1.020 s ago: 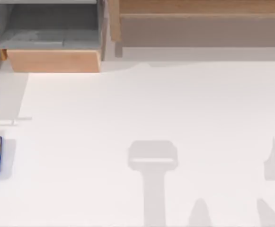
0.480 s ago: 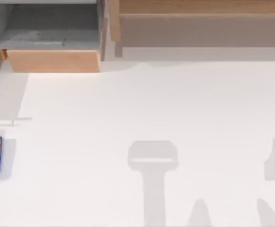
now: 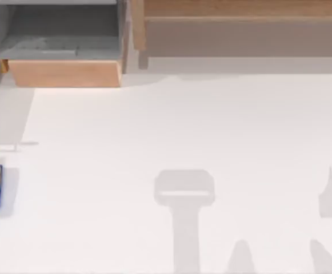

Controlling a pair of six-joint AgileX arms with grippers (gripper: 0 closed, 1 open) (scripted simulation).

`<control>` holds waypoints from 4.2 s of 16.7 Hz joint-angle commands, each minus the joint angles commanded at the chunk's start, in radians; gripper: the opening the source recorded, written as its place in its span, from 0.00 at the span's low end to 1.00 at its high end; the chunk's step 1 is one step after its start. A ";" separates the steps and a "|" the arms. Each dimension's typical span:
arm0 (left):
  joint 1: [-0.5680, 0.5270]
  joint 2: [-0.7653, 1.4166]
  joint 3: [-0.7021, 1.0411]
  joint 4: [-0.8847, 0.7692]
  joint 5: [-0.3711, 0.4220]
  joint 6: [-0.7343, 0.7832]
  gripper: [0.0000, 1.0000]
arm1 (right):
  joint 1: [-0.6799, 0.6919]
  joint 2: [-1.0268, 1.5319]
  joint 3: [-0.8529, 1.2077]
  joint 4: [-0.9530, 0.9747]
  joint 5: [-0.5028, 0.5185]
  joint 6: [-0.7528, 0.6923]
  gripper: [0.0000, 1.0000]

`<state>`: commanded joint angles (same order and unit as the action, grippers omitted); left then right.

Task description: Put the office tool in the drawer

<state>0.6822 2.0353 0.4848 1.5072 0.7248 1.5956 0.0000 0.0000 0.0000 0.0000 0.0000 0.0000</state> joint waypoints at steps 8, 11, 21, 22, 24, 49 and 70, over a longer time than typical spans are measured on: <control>0.042 -0.017 -0.056 0.032 0.046 0.003 1.00 | 0.000 0.000 0.000 0.000 0.000 0.000 1.00; 0.053 -0.033 -0.047 0.002 0.023 0.005 1.00 | 0.000 0.000 0.000 0.000 0.000 0.000 1.00; 0.055 -0.288 0.160 -0.752 -0.336 -0.309 1.00 | 0.000 0.000 0.000 0.000 0.000 0.000 1.00; 0.038 -0.315 0.191 -0.874 -0.377 -0.390 1.00 | 0.000 0.000 0.000 0.000 0.000 0.000 1.00; -0.006 -0.362 0.257 -1.128 -0.455 -0.565 1.00 | 0.000 0.000 0.000 0.000 0.000 0.000 1.00; -0.641 -0.284 0.645 -2.450 -0.729 -1.732 1.00 | 0.000 0.000 0.000 0.000 0.000 0.000 1.00; -0.635 -0.152 0.549 -2.216 -0.728 -1.724 0.55 | 0.000 0.000 0.000 0.000 0.000 0.000 1.00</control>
<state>0.0471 1.8835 1.0335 -0.7091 -0.0035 -0.1280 0.0000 0.0000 0.0000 0.0000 0.0000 0.0000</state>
